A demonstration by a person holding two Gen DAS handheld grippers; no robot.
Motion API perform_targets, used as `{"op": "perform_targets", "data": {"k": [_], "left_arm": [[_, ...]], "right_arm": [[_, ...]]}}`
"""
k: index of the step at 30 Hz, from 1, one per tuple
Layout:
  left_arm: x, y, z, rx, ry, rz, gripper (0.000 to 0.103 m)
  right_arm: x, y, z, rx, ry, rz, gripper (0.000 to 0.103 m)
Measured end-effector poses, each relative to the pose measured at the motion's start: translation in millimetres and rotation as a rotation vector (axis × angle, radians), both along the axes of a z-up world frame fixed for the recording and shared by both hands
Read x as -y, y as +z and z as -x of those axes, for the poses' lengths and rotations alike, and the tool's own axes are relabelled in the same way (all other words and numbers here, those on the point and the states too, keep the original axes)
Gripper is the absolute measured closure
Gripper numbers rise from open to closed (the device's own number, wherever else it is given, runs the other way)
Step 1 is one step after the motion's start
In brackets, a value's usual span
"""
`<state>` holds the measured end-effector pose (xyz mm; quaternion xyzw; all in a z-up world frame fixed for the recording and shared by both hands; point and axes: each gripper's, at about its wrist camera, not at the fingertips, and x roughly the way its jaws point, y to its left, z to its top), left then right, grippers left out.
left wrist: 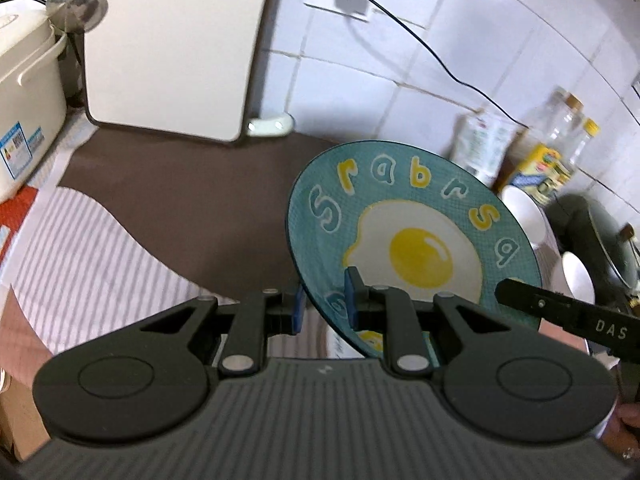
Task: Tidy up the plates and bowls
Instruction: 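Lift the blue plate with both grippers and lower it onto the bunny plate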
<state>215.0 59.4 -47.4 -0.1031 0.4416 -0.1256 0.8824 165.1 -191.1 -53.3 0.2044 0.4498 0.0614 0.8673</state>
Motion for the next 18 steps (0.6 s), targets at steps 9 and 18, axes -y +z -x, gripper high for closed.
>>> {"op": "perform_targets", "data": {"k": [9, 18], "left_arm": [[19.2, -16.1, 29.1, -0.078, -0.047, 0.037, 0.085], [31.6, -51.8, 31.5, -0.189, -0.075, 0.058, 0.085]], "right_arm": [[14.9, -2.5, 38.3, -0.049, -0.025, 0.025, 0.081], [32.3, -31.9, 44.9, -0.138, -0.035, -0.005, 0.081]]}}
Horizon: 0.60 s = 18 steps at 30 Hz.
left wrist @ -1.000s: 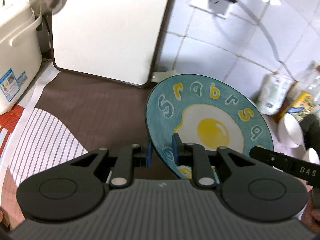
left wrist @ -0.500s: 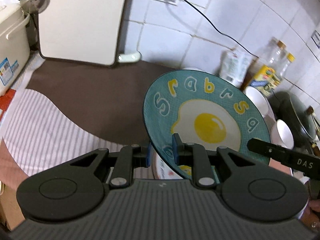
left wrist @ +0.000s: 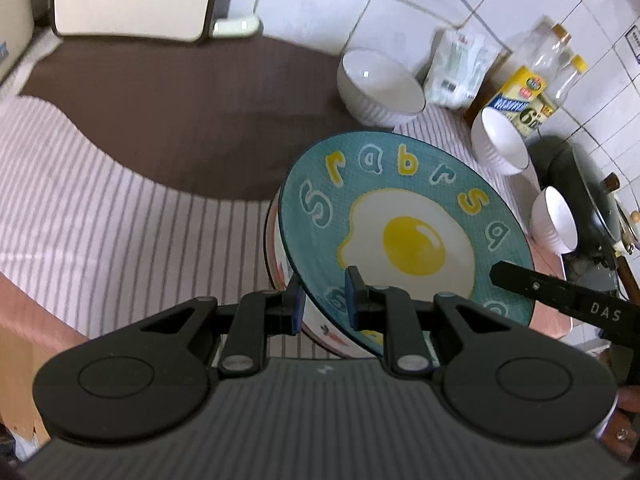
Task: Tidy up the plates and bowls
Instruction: 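Lift the blue plate with both grippers and lower it onto the bunny plate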
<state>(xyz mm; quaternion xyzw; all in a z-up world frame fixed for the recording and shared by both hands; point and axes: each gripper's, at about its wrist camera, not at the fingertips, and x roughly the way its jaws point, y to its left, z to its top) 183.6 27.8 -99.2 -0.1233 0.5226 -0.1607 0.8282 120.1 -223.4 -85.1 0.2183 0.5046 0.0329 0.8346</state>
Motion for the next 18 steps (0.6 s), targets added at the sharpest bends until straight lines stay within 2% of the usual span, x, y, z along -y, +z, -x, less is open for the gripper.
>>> {"op": "perform_targets", "data": {"k": [8, 18], "left_arm": [[5.6, -25.5, -8.1, -0.076, -0.014, -0.018, 0.084], [13.3, -23.4, -13.7, -0.097, -0.039, -0.066, 0.084]], "right_arm": [[0.7, -23.6, -3.7, -0.093, -0.010, 0.015, 0.081], [-4.3, -29.4, -16.5, -0.193, -0.010, 0.072, 0.082]]}}
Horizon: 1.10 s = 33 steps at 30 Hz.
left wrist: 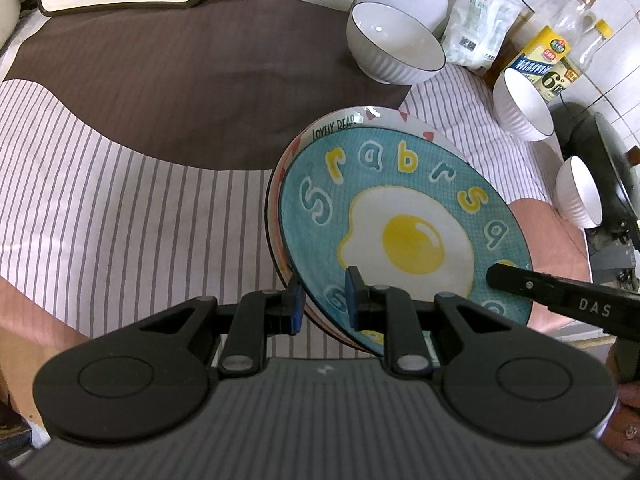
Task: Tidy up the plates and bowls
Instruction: 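Lift the blue plate with both grippers and lower it onto the bunny plate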
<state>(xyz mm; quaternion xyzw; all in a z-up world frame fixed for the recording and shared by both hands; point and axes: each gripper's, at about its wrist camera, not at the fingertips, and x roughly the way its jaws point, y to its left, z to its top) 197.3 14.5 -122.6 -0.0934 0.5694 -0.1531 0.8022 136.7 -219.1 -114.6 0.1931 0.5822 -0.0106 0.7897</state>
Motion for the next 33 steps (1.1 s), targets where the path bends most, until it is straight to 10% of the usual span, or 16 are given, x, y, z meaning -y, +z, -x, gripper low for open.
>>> {"op": "perform_targets", "data": {"k": [33], "left_arm": [[24.6, -10.6, -6.2, -0.162, 0.170, -0.147, 0.078]], "right_arm": [[-10.6, -14.1, -10.0, -0.046, 0.091, 0.126, 0.069]]}}
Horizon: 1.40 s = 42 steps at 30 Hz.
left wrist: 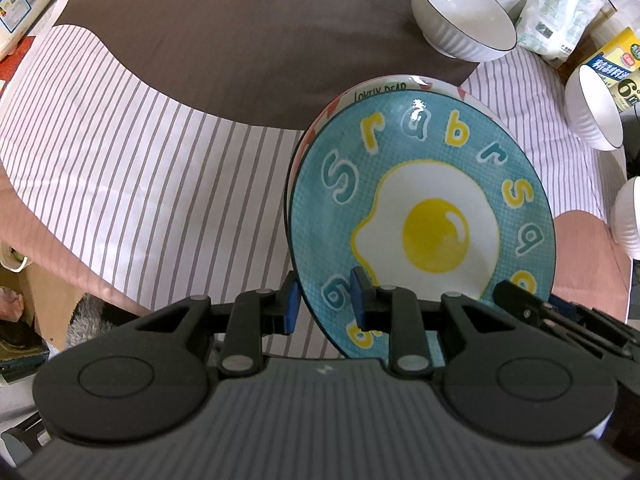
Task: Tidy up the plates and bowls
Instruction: 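Lift the blue plate with both grippers and lower it onto the bunny plate, then open both grippers and pull back from the plate stack, then move both grippers to a white bowl by the bottles and grasp its rim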
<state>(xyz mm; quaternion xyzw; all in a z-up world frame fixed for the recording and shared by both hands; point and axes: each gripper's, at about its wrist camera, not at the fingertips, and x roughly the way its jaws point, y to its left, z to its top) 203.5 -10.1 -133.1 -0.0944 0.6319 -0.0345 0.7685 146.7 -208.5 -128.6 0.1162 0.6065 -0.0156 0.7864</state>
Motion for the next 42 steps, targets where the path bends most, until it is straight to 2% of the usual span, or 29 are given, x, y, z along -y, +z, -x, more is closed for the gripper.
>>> {"op": "perform_targets", "data": {"k": [8, 15, 23, 26, 32, 36, 42], "left_arm": [[0.7, -1.3, 1.2, 0.011, 0.001, -0.011, 0.077], [1.5, -5.1, 3.1, 0.020, -0.006, -0.022, 0.077], [3.0, 6.2, 13.7, 0.024, -0.048, -0.024, 0.079], [4.7, 16.1, 20.5, 0.030, -0.083, -0.019, 0.079], [12.1, 45.3, 36.1, 0.081, -0.168, -0.029, 0.076], [21.5, 66.2, 46.2, 0.133, -0.220, -0.026, 0.073], [43.0, 96.1, 61.8, 0.226, -0.308, -0.067, 0.069]], "right_arm": [[-1.0, 0.5, 2.6, 0.046, 0.062, 0.034, 0.065], [-2.8, 0.0, 5.8, 0.089, 0.097, 0.081, 0.067], [5.5, 6.9, 11.9, 0.131, 0.092, 0.034, 0.067], [11.9, 19.4, 16.8, 0.181, 0.088, 0.021, 0.067], [18.1, 54.6, 34.0, 0.327, 0.137, 0.075, 0.066], [22.5, 73.4, 51.5, 0.434, 0.142, 0.128, 0.066], [33.2, 89.8, 67.6, 0.514, 0.113, 0.140, 0.066]]}}
